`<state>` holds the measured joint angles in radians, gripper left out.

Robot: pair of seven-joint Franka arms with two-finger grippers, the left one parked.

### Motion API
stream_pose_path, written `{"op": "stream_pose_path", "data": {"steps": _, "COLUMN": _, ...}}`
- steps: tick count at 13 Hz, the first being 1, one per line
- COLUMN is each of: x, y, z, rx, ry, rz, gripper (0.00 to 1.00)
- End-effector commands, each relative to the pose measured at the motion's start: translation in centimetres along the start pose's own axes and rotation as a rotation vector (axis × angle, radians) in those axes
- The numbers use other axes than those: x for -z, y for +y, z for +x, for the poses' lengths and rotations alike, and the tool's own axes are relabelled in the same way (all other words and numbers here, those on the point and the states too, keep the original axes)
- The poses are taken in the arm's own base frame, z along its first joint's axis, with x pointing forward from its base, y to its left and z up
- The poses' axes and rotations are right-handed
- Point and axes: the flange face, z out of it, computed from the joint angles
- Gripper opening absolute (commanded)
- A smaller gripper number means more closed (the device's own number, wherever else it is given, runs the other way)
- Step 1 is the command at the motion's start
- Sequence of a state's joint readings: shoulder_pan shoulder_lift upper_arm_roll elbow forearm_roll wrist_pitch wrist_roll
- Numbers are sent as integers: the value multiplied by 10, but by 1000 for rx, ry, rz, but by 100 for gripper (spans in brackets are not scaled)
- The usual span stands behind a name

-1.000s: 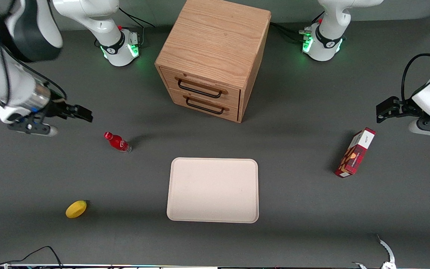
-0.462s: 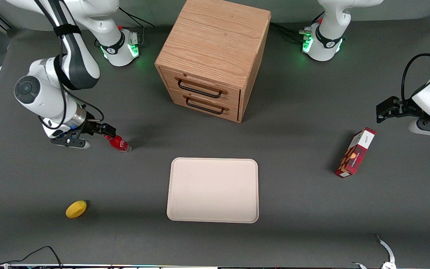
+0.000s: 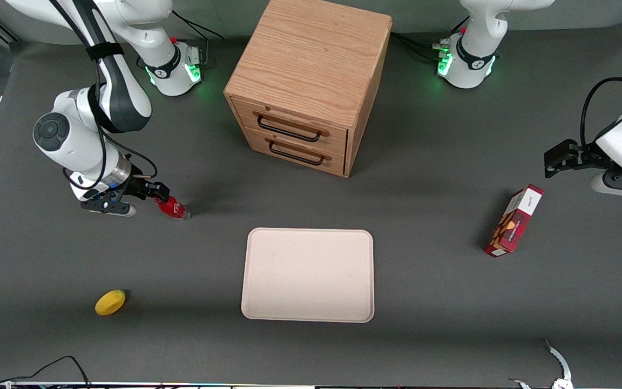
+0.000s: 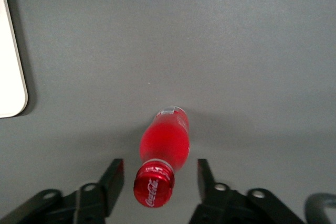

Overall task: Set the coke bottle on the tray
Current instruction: 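Lower the open right gripper around the bottle and close on it, then lift the held bottle off the table with the right gripper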

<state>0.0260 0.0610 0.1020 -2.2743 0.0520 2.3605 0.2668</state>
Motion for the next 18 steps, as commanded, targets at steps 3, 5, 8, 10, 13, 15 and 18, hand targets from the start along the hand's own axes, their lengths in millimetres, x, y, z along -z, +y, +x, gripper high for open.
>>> {"op": "stream_pose_path", "data": {"steps": 3, "x": 1, "y": -6, "z": -5, "rx": 20, "ry": 28, "rz": -18, "gripper": 0}}
{"op": "stream_pose_path", "data": {"steps": 5, "x": 6, "y": -10, "z": -5, "rx": 27, "ry": 35, "rz": -15, "gripper": 0}}
{"op": "stream_pose_path", "data": {"steps": 8, "x": 61, "y": -13, "z": 0, "rx": 41, "ry": 49, "rz": -18, "gripper": 0}}
{"op": "stream_pose_path", "data": {"steps": 10, "x": 124, "y": -17, "z": 5, "rx": 60, "ry": 19, "rz": -30, "gripper": 0}}
{"op": "stream_pose_path", "data": {"steps": 13, "x": 225, "y": -17, "z": 13, "rx": 67, "ry": -14, "rz": -37, "gripper": 0}}
{"op": "stream_pose_path", "data": {"steps": 15, "x": 281, "y": -25, "z": 19, "rx": 75, "ry": -18, "rz": -28, "gripper": 0}}
{"op": "stream_pose_path", "data": {"steps": 18, "x": 326, "y": -59, "z": 40, "rx": 84, "ry": -37, "rz": -5, "gripper": 0}}
